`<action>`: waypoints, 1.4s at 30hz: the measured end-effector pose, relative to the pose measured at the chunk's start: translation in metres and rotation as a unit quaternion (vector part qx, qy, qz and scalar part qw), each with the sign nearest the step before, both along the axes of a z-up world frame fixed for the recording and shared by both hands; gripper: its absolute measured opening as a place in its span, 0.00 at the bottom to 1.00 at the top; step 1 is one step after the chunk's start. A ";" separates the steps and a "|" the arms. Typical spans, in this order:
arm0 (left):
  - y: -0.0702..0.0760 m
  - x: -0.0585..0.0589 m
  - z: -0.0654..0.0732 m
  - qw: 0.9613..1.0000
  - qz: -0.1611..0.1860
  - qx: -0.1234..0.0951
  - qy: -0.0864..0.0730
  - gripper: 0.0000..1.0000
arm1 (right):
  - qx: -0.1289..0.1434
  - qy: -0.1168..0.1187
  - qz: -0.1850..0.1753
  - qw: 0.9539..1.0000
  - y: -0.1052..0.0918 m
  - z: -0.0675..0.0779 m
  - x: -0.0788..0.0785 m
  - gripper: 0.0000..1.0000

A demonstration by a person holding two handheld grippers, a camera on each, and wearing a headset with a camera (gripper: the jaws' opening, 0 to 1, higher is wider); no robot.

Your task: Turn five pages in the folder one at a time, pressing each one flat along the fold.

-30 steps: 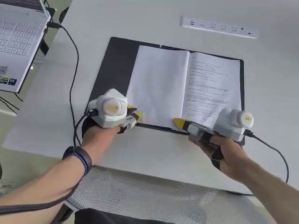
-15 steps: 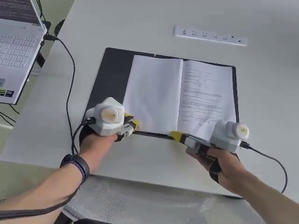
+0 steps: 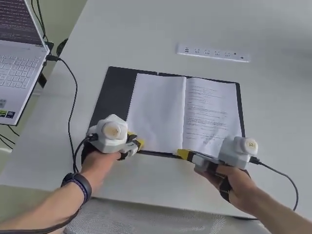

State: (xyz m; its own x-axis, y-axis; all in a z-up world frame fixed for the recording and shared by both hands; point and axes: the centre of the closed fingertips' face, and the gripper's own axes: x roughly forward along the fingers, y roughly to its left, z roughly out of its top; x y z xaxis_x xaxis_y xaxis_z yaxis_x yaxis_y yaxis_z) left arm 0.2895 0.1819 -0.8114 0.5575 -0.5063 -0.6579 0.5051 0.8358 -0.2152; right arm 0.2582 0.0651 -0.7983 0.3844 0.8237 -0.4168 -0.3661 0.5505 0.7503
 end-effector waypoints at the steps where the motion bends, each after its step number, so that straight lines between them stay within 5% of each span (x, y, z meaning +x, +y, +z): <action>1: 0.000 0.000 0.000 1.000 0.000 -0.001 0.002 0.18 | 0.001 -0.001 0.000 1.000 -0.001 0.002 0.000 0.02; 7: -0.006 0.001 0.009 1.000 -0.012 -0.002 0.000 0.27 | -0.006 -0.030 0.001 1.000 -0.011 0.018 0.007 0.10; 14: -0.009 0.002 0.023 0.999 -0.041 0.006 -0.017 0.34 | -0.050 -0.080 0.001 0.996 -0.038 0.035 0.020 0.22; 26: -0.010 0.000 0.056 0.997 -0.070 0.009 -0.041 0.43 | -0.115 -0.139 0.010 0.984 -0.085 0.061 0.029 0.33; 42: -0.002 -0.026 0.088 0.993 -0.090 0.023 -0.069 0.57 | -0.175 -0.193 0.013 0.965 -0.122 0.091 0.016 0.45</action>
State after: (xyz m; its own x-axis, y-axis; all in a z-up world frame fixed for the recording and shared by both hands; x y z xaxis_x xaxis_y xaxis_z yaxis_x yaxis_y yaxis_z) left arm 0.2638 0.1795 -0.7229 0.5468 -0.5778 -0.6060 0.6694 0.7364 -0.0981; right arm 0.2743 -0.0569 -0.7077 0.5471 0.6707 -0.5008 -0.5989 0.7317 0.3255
